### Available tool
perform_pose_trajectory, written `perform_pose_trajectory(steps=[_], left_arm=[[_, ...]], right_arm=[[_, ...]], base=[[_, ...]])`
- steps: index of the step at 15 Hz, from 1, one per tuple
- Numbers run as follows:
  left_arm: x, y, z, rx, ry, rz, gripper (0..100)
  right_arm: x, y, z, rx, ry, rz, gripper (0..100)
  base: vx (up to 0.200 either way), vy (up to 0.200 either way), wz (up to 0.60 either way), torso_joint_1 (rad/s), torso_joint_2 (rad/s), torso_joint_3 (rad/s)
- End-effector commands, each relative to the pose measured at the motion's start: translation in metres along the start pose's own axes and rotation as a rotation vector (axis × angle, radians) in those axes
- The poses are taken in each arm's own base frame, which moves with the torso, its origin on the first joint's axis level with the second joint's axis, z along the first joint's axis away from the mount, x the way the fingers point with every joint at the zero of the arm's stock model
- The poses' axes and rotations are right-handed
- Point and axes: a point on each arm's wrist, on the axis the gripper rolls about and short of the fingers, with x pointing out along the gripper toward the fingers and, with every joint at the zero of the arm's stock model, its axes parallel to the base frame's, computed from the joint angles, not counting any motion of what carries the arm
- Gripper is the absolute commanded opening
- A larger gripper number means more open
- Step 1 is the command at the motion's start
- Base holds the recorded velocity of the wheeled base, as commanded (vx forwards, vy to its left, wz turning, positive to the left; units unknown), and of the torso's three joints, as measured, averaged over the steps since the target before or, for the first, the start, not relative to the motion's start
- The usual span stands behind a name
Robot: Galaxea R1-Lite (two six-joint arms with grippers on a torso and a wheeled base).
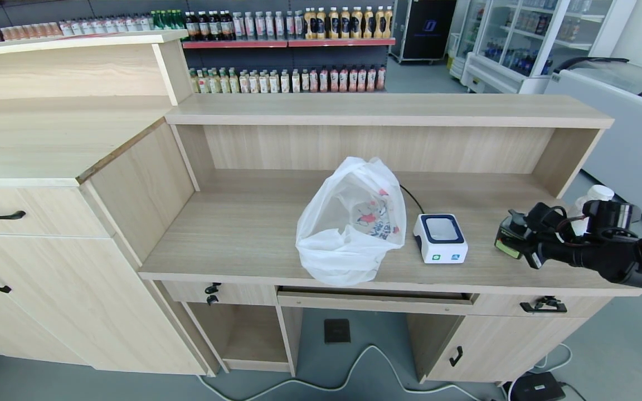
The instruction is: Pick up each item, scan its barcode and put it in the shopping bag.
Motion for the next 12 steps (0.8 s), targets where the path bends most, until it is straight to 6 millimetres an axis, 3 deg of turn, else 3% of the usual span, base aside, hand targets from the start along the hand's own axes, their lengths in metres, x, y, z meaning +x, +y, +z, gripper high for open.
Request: perform_pose_trajectory(steps=[1, 3, 5, 7, 8, 9, 10, 11, 12], left_arm=[[0.000, 0.000, 0.000, 0.000, 0.000, 0.001, 0], [0.000, 0.000, 0.000, 0.000, 0.000, 0.001, 0], [0.000, 0.000, 0.000, 0.000, 0.000, 0.001, 0], [0.000, 0.000, 0.000, 0.000, 0.000, 0.001, 0], [0.000, 0.000, 0.000, 0.000, 0.000, 0.001, 0], [0.000, 0.000, 0.000, 0.000, 0.000, 0.001, 0], [0.000, 0.000, 0.000, 0.000, 0.000, 0.001, 0], [0.000, 0.000, 0.000, 0.000, 0.000, 0.001, 0], [0.000, 0.000, 0.000, 0.000, 0.000, 0.001, 0]], right_arm=[[-0.016, -0.006, 0.014, -0.022, -0.016, -0.025, 0], [-0.031, -0.008, 0.028, -0.070, -0.028, -0.045, 0], [-0.058, -0.016, 0.062, -0.213, -0.070, -0.098, 0], [-0.105, -0.018, 0.106, -0.301, -0.153, -0.138, 0], [-0.135, -0.015, 0.123, -0.339, -0.180, -0.173, 0], [-0.150, -0.012, 0.132, -0.373, -0.196, -0.192, 0], [-0.186, -0.010, 0.152, -0.482, -0.264, -0.241, 0], [-0.216, 0.003, 0.174, -0.580, -0.371, -0.241, 0], [-0.230, 0.019, 0.181, -0.692, -0.446, -0.243, 0]], base=[[0.000, 0.000, 0.00, 0.000, 0.00, 0.000], [0.000, 0.000, 0.00, 0.000, 0.00, 0.000], [0.000, 0.000, 0.00, 0.000, 0.00, 0.000], [0.000, 0.000, 0.00, 0.000, 0.00, 0.000], [0.000, 0.000, 0.00, 0.000, 0.00, 0.000], [0.000, 0.000, 0.00, 0.000, 0.00, 0.000], [0.000, 0.000, 0.00, 0.000, 0.00, 0.000], [0.000, 0.000, 0.00, 0.000, 0.00, 0.000], [0.000, 0.000, 0.00, 0.000, 0.00, 0.000]])
